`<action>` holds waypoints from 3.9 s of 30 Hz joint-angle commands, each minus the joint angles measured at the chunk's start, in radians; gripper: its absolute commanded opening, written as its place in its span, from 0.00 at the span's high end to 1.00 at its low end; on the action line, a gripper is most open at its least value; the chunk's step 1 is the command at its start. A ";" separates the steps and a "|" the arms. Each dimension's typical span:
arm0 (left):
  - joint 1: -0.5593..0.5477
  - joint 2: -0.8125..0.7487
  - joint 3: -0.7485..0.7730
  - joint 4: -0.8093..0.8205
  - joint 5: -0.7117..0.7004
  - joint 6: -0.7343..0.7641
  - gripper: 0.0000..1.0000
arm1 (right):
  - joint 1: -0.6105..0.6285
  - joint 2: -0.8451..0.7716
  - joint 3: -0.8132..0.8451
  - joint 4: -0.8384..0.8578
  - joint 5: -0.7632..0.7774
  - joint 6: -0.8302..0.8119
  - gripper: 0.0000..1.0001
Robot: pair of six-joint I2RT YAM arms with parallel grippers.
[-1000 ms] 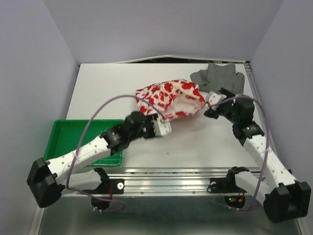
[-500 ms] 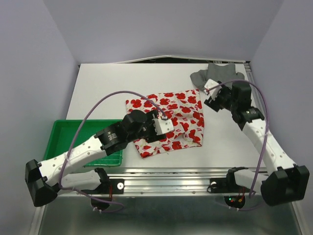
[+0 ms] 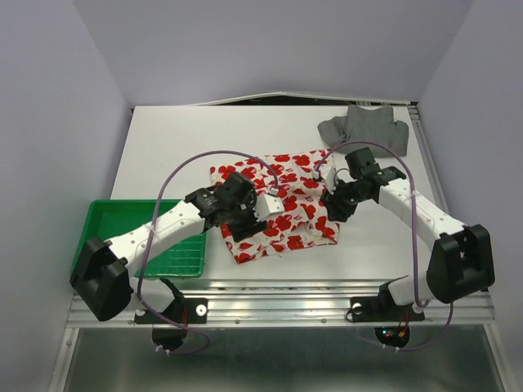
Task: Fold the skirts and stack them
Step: Flatten the skirt out
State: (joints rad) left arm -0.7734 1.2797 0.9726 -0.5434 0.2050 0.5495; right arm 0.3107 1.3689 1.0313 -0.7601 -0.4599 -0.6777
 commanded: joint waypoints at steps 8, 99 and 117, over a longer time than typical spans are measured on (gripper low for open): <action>-0.006 0.118 -0.041 -0.061 -0.018 0.023 0.29 | 0.048 0.157 -0.026 0.010 0.079 0.098 0.49; 0.349 0.325 0.177 0.677 -0.280 0.119 1.00 | -0.148 0.354 0.271 0.815 0.439 0.359 0.99; 0.126 0.109 -0.084 0.359 -0.075 0.023 1.00 | -0.148 -0.017 -0.128 0.512 0.457 0.158 0.99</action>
State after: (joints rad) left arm -0.5873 1.4174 0.9234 -0.0799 0.0692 0.5747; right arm 0.1822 1.3975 0.9619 -0.1841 -0.0685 -0.4091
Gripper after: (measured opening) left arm 0.033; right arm 0.021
